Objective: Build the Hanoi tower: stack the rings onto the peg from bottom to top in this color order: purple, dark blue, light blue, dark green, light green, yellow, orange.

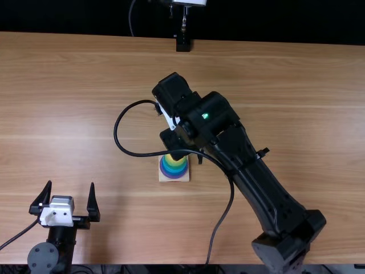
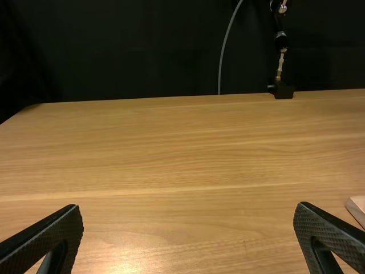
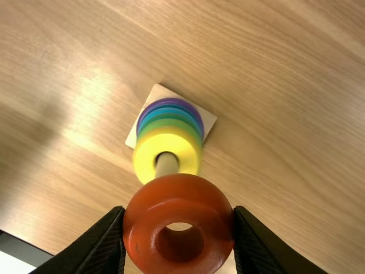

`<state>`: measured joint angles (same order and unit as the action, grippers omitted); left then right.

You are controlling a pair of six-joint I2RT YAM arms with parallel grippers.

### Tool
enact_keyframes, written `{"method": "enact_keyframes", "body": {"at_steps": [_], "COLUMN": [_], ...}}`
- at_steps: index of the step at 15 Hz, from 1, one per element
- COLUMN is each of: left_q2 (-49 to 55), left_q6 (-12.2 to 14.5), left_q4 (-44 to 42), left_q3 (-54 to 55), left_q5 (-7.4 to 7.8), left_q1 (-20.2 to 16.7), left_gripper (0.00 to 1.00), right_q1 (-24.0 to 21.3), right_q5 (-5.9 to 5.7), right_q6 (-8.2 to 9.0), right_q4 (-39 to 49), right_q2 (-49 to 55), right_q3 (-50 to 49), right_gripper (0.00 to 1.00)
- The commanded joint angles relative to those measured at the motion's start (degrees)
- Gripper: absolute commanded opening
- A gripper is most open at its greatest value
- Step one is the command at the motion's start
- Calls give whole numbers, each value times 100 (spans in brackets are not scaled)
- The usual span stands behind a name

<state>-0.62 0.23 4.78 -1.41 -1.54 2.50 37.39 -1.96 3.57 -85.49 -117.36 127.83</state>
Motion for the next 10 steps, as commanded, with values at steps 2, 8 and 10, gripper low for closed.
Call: {"method": "enact_keyframes", "body": {"at_steps": [2,8,10], "left_q2": [62,62,62], "left_q6": [72,72,72], "left_q4": [92,92,92], "left_q3": [141,141,141], "left_q5": [-57,-57,-57], "left_q1": [-66,-66,-66], "left_gripper": [100,100,100], "right_q1": [-74,-65,-56], "right_q5": [27,16,16], "right_q6": [33,43,43], "right_q4": [11,32,53], "right_q2": [161,161,161], "right_q3": [-180,-153,-136], "right_gripper": [0,0,0]}}
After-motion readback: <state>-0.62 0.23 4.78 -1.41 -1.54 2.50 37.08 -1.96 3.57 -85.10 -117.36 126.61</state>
